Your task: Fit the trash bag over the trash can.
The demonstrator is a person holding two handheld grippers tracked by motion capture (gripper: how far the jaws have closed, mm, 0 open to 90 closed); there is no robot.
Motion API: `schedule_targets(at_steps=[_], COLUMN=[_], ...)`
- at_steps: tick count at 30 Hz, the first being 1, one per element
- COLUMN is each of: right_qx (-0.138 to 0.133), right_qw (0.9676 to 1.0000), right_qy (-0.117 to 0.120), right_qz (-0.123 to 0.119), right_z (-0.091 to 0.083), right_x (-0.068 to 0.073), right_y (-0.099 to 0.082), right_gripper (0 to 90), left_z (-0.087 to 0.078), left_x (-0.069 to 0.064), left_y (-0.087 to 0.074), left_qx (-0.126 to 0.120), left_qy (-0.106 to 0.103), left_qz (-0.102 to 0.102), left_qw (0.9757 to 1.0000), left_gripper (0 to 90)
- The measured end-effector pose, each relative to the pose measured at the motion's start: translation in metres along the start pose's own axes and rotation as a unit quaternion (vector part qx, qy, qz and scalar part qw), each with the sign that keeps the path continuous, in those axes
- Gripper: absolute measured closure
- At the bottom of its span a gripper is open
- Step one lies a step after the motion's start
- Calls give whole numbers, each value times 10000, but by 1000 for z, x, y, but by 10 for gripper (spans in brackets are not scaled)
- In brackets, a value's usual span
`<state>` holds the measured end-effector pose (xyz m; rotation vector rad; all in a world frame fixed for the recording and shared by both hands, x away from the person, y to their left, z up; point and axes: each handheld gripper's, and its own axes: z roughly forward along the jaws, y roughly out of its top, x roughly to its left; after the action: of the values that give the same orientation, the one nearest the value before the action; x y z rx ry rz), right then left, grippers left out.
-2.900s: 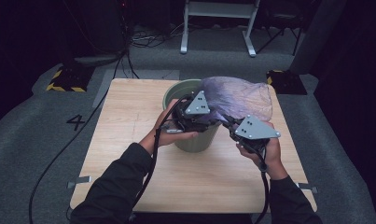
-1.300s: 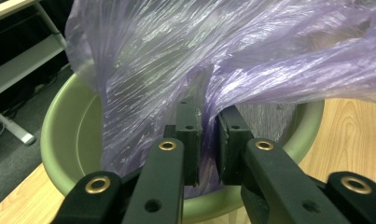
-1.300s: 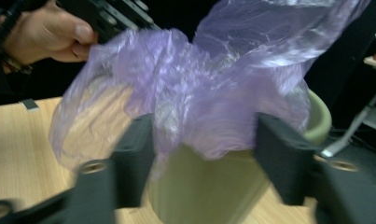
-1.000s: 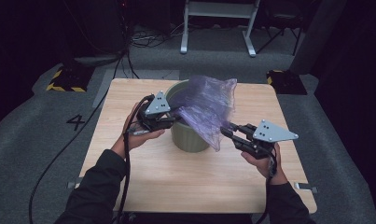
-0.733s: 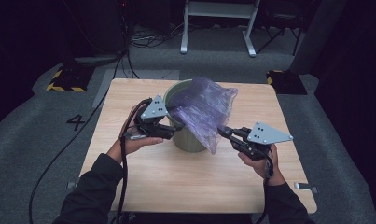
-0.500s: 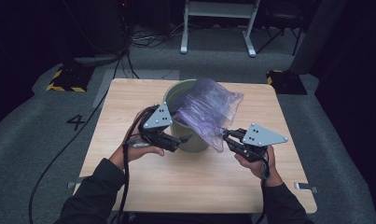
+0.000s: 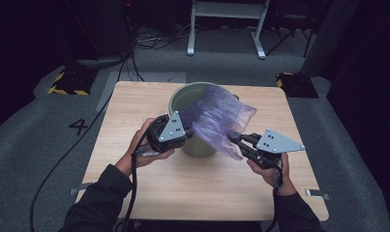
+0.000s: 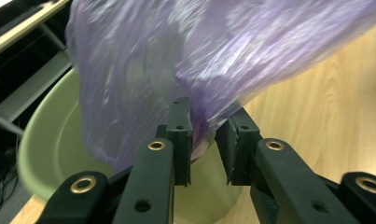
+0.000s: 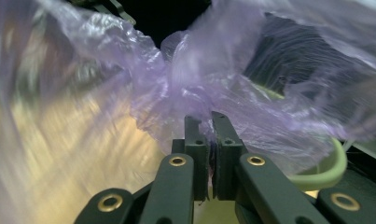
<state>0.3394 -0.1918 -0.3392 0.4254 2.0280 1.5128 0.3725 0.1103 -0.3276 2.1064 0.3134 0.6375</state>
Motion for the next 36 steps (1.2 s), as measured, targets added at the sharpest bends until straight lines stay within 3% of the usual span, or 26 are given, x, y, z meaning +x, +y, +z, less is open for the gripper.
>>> schedule_targets(at_steps=[3,5,7,10,19,24,27,30,32,33,35,36], right_qx=[-26,-28,-20,-3,41,85,142,144,126,122,128,118], right_qw=[10000,10000,10000,10000,9998,9996,9992,9991,9991,9992,9992,9992], right_qy=[-13,-23,-54,-74,-159,-214,-281,-283,-279,-271,-277,-275], right_qz=[-3,-4,-36,-44,-119,-183,-262,-280,-283,-277,-275,-266], right_z=[-2,-3,-3,-3,-2,-1,1,1,0,0,-1,-2], right_x=[-1,0,0,0,2,5,7,8,9,9,9,9], right_y=[1,1,1,2,7,11,12,12,12,12,12,12], right_gripper=[883,886,888,889,881,866,853,850,844,841,826,822], left_z=[0,-1,-5,-13,-31,-28,-22,-16,-13,-11,-10,-9], left_x=[11,17,21,25,7,-15,-24,-31,-36,-37,-38,-37], left_y=[-7,-11,-15,-19,-7,16,26,35,37,37,34,32], left_qx=[20,-50,-144,-295,-690,-853,-826,-660,-493,-411,-375,-353], left_qy=[13,-86,-58,-231,-468,-815,-853,-749,-609,-594,-630,-634], left_qz=[-212,-379,-550,-696,-454,-72,61,143,296,379,495,507], left_qw=[9998,9992,9984,9969,9955,9930,9929,9949,9965,9967,9961,9961], left_gripper=[587,465,354,257,189,168,170,222,445,478,659,700])
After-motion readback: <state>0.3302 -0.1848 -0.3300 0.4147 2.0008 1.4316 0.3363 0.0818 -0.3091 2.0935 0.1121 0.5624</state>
